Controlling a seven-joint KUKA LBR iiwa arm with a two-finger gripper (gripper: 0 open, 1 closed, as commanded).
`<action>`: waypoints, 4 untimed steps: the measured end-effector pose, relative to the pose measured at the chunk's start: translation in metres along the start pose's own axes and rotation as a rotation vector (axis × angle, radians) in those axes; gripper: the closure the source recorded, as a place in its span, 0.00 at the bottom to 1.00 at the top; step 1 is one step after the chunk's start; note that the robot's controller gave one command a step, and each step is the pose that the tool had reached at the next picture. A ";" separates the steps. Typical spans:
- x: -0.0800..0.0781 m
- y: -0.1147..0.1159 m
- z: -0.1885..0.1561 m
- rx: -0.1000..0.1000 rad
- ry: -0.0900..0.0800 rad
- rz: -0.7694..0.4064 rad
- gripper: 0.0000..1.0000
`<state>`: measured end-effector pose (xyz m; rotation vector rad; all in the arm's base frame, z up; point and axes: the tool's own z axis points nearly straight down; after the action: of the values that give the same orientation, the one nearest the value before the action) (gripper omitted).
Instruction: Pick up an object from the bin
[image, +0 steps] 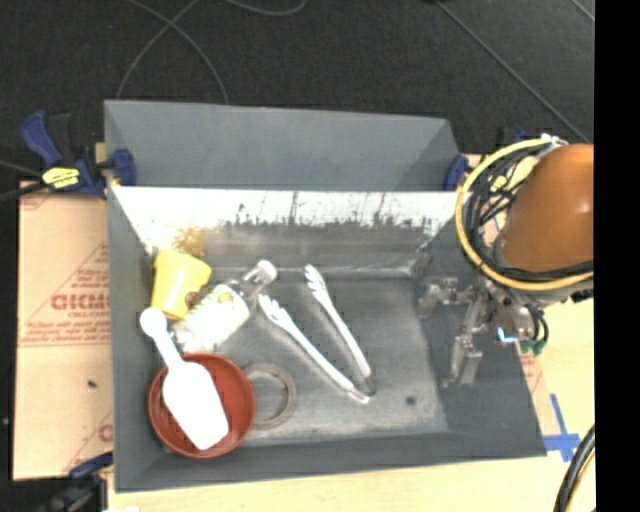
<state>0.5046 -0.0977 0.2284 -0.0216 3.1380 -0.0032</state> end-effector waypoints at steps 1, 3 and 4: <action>0.000 0.000 0.000 0.000 0.000 0.000 0.00; 0.011 -0.050 0.071 0.006 -0.012 -0.133 0.00; 0.028 0.063 0.096 -0.004 -0.002 0.007 0.00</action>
Offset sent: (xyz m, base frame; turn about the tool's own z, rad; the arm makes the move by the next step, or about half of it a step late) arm -0.0318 0.0258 -0.0498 0.1109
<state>0.4758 -0.0354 0.1325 -0.0110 3.1361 0.0038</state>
